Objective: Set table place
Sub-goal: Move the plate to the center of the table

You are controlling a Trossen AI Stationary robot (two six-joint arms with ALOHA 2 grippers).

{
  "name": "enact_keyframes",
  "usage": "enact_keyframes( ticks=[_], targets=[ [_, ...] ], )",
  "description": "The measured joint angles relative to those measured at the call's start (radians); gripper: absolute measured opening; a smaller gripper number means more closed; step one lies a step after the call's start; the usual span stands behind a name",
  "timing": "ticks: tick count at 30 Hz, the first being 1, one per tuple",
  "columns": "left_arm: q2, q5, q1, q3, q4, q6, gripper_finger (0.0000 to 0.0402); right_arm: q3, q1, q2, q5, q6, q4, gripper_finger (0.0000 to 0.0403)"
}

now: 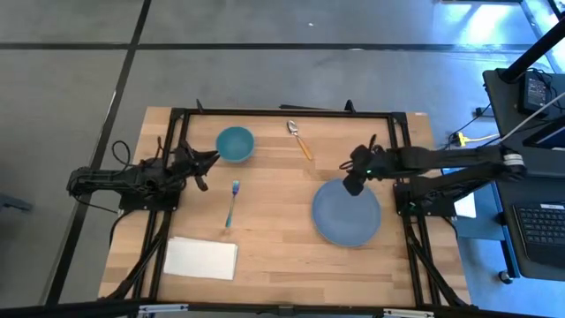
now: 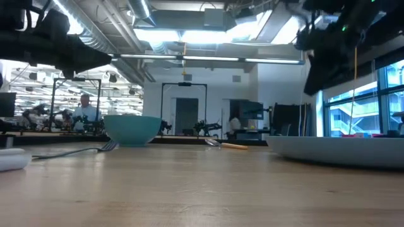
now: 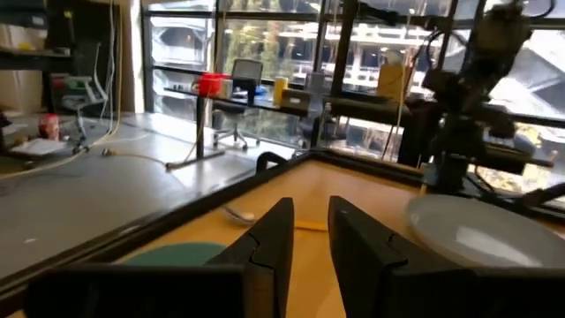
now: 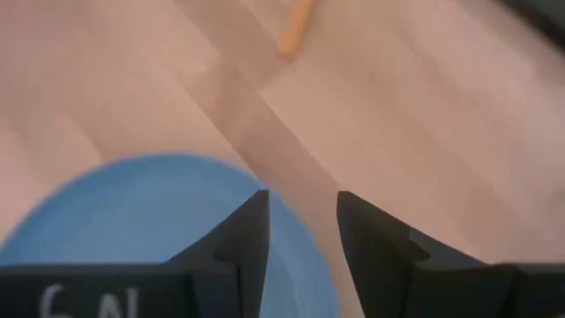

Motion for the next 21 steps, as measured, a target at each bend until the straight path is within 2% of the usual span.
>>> enact_keyframes(
  ticks=[8,12,21],
  targets=[
    [0.004,0.069,0.000,0.000,-0.004,0.037,0.0069,0.000,0.000,0.148,-0.010,-0.062,-0.002,0.0138],
    [0.015,0.162,-0.001,0.000,-0.012,0.028,0.0086,0.000,0.000,0.185,-0.010,-0.062,0.032,0.0138],
    [0.044,0.157,0.000,0.000,-0.012,0.012,0.0134,0.000,0.000,0.215,-0.013,0.014,0.077,0.0138]
  ],
)
